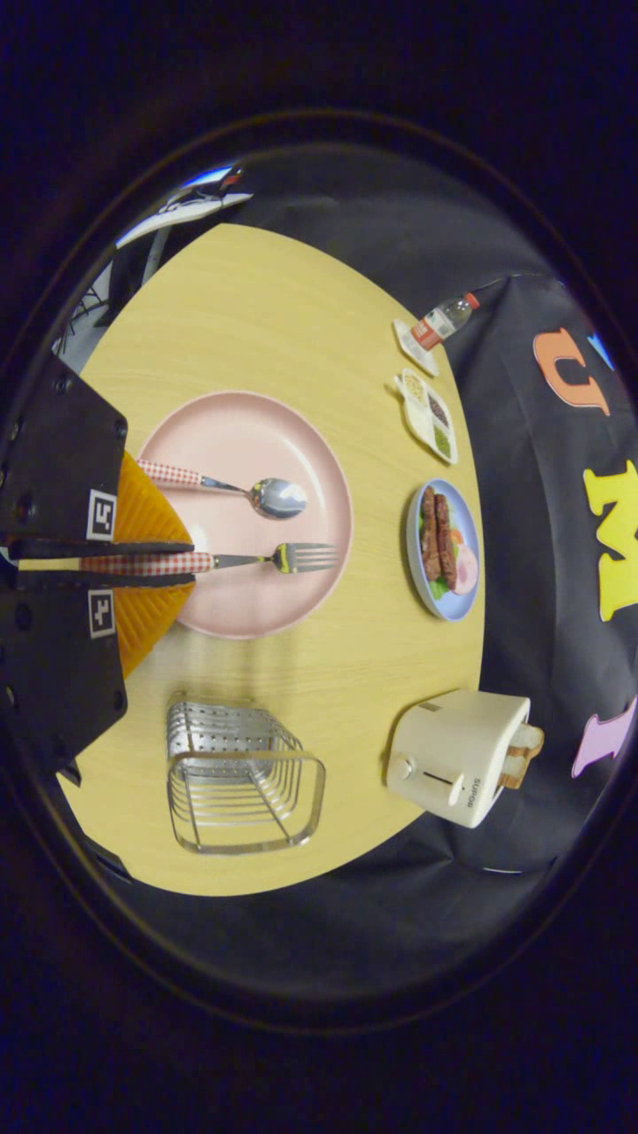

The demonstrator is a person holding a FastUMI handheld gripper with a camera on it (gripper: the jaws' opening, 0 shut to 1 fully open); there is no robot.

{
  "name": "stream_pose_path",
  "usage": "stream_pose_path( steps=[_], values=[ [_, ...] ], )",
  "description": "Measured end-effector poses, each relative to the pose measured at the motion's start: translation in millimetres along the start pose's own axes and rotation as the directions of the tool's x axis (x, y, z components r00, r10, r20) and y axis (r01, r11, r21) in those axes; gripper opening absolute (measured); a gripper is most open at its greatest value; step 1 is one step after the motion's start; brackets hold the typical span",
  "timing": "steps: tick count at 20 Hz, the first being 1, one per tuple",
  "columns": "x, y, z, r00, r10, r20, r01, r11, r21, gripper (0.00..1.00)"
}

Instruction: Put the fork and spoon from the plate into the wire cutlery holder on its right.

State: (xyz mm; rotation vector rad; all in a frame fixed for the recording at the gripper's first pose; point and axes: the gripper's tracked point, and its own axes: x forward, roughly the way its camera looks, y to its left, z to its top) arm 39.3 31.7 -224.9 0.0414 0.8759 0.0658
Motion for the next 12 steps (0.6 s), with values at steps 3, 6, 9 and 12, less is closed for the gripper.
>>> stream_pose_path(
  steps=[3, 6, 9, 12],
  values=[
    [-51, -24, 27, 1.000, -0.009, 0.000, 0.009, 1.000, 0.018, 0.05],
    [-91, -61, 39, 0.997, -0.030, -0.075, 0.032, 0.999, 0.028, 0.05],
    [-110, -95, 27, 0.973, -0.056, -0.225, 0.073, 0.995, 0.065, 0.05],
    [-116, -106, 10, 0.933, -0.039, -0.359, 0.096, 0.985, 0.142, 0.05]
  ],
)
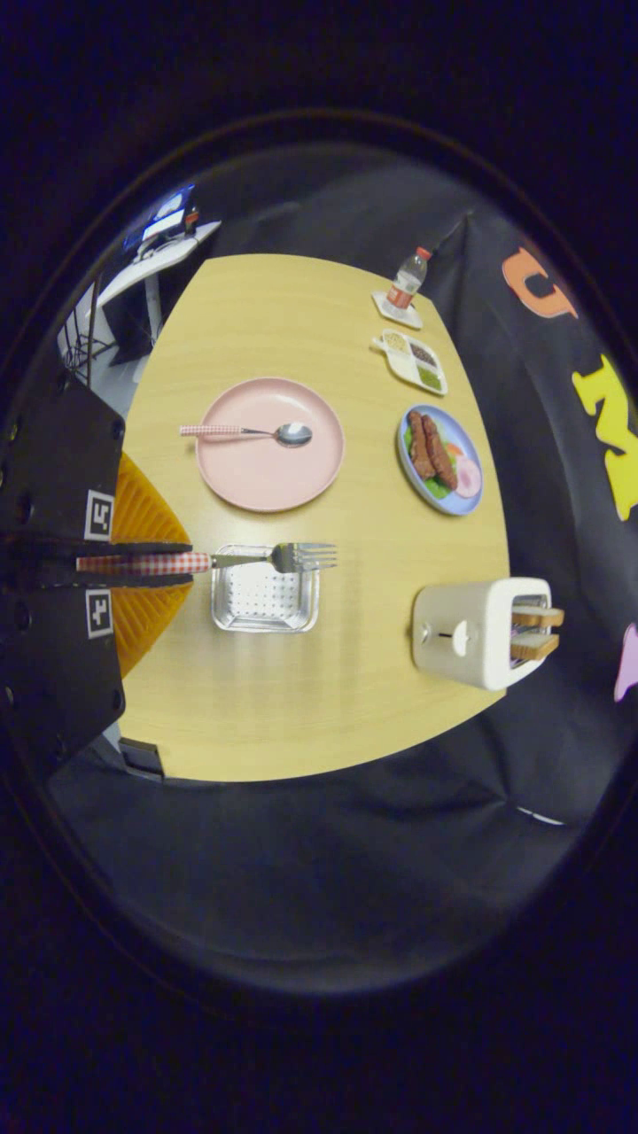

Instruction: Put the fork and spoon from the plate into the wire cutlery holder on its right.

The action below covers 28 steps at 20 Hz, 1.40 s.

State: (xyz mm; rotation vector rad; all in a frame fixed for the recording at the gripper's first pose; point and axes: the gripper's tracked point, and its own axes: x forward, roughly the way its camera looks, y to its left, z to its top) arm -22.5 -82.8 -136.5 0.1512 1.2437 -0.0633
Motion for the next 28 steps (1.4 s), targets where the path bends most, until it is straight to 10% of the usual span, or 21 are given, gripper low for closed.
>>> stream_pose_path(
  steps=[16, 22, 28],
  values=[
    [57, -12, 10, 0.962, -0.041, -0.270, 0.064, 0.995, 0.078, 0.05],
    [54, -7, 30, 0.987, -0.030, -0.156, 0.040, 0.998, 0.058, 0.30],
    [19, 12, 68, 0.979, -0.034, 0.203, 0.049, 0.997, -0.065, 0.86]
  ],
)
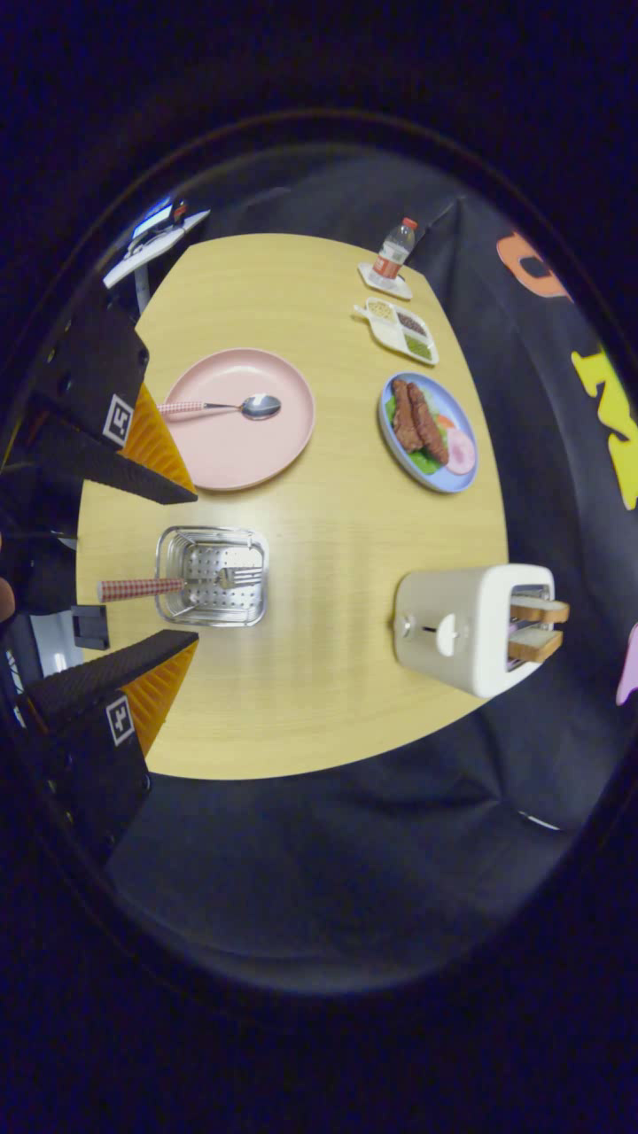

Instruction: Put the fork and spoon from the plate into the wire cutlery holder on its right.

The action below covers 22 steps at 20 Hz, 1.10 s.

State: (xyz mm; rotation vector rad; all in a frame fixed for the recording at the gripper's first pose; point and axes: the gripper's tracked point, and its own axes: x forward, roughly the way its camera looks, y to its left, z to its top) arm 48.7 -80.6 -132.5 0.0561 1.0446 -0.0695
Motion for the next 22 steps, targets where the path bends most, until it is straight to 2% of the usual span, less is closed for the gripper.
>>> stream_pose_path(
  steps=[2, 5, 8, 10, 15, 20, 22],
  values=[
    [-12, 21, 9, 0.990, 0.029, 0.140, -0.024, 0.999, -0.034, 0.97],
    [-21, 60, -7, 0.961, 0.088, 0.261, -0.066, 0.994, -0.092, 0.97],
    [-13, 101, -34, 0.936, 0.126, 0.329, -0.085, 0.987, -0.139, 0.97],
    [4, 125, -55, 0.931, 0.142, 0.337, -0.099, 0.985, -0.142, 0.97],
    [60, 162, -103, 0.949, 0.139, 0.282, -0.105, 0.986, -0.132, 0.97],
    [91, 170, -111, 0.959, 0.088, 0.270, -0.050, 0.988, -0.147, 0.97],
    [98, 174, -108, 0.961, 0.080, 0.266, -0.046, 0.990, -0.132, 0.93]
  ],
)
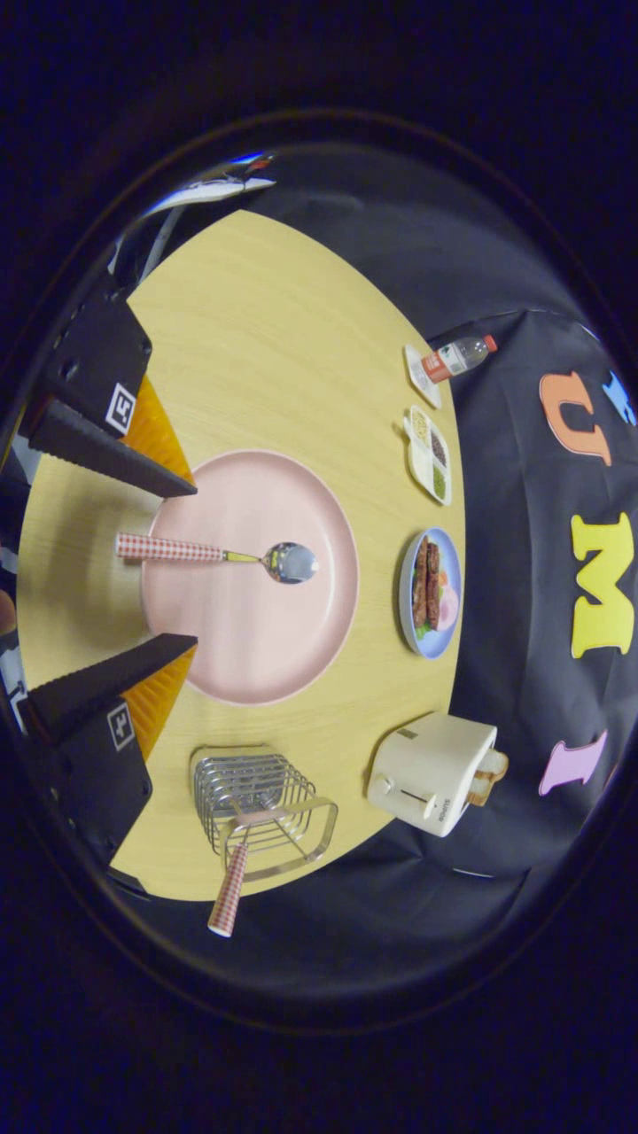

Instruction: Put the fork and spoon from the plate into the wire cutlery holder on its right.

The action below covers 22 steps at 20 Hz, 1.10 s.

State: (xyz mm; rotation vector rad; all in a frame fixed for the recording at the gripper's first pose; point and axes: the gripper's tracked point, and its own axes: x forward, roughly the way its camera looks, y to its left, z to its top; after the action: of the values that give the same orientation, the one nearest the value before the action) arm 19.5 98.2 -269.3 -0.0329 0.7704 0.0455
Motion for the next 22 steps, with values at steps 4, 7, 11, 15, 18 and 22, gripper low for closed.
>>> stream_pose_path(
  steps=[4, 7, 11, 15, 18, 22],
  values=[
    [16, 1, 1, 1.000, -0.020, -0.023, 0.021, 1.000, 0.020, 0.75],
    [25, 6, -3, 0.999, -0.011, -0.053, 0.012, 1.000, 0.018, 0.59],
    [29, 4, -5, 0.995, -0.020, -0.096, 0.022, 0.999, 0.028, 0.33],
    [38, 2, -8, 0.992, -0.028, -0.127, 0.034, 0.998, 0.044, 0.04],
    [29, -3, -1, 0.990, -0.013, -0.144, 0.018, 0.999, 0.038, 0.03],
    [1, -7, 25, 0.990, 0.028, -0.140, -0.018, 0.997, 0.072, 0.03]
  ],
)
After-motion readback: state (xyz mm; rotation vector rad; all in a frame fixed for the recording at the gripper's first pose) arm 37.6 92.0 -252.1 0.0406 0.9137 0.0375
